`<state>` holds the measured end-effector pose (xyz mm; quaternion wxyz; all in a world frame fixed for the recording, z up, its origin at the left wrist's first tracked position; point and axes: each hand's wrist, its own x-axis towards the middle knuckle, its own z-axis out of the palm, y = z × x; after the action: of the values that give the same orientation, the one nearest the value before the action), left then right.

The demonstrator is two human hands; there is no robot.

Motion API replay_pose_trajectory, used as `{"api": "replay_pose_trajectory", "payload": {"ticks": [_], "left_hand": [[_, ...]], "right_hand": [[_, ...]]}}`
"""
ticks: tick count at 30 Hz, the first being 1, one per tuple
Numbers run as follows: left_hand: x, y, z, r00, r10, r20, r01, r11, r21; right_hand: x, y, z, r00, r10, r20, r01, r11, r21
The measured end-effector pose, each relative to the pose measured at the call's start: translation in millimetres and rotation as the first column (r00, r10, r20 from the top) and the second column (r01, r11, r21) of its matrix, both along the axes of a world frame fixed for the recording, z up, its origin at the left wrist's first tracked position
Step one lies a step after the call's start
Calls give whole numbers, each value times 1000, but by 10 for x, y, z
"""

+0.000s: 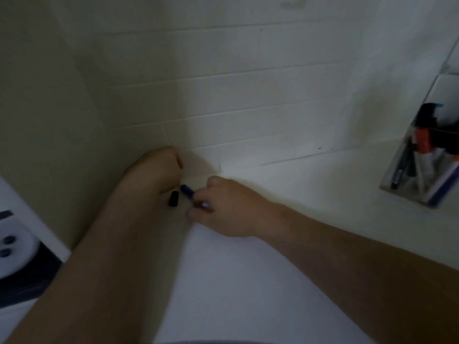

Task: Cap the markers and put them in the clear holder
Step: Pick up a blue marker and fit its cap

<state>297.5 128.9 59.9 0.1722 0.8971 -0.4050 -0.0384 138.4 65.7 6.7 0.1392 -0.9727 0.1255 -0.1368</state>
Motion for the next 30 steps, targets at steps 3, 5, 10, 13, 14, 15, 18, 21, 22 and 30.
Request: {"api": "replay_pose_trajectory", "payload": {"ticks": [3,5,10,13,14,15,18,21,22,30], "left_hand": [[-5,11,13,994,-104,-34,109,969,222],[17,36,14,988,-148,-41,153,925,348],[29,57,-24,980,-198,-11,184,885,427],[-66,26,-70,966,-247,-82,260,912,317],[-127,-4,-91,954,-273,-122,294,931,216],[-201,-44,-120,940,-305,-155,321,943,89],[-480,-212,-231,882,-418,-218,359,895,-264],[-717,-344,-388,844,-481,-239,363,839,-405],[-770,-372,-430,850,-491,-192,390,830,-400],[-944,-424,-479,794,-603,-85,511,735,-445]], "right_hand": [[-263,-281,26,994,-102,-37,96,986,-140],[-542,-491,44,973,-202,-107,182,968,-172],[-1196,-811,-34,914,-395,-97,368,904,-218],[-1408,-800,-132,909,-392,143,406,911,-80],[-1445,-802,-138,902,-386,194,397,918,-16],[-1466,-812,-137,893,-385,234,390,920,24],[-1476,-856,-149,818,-472,328,437,881,179],[-1466,-900,-175,748,-546,377,455,835,308],[-1469,-911,-186,741,-551,383,451,831,324],[-1483,-894,-190,767,-522,373,418,848,326]]}}
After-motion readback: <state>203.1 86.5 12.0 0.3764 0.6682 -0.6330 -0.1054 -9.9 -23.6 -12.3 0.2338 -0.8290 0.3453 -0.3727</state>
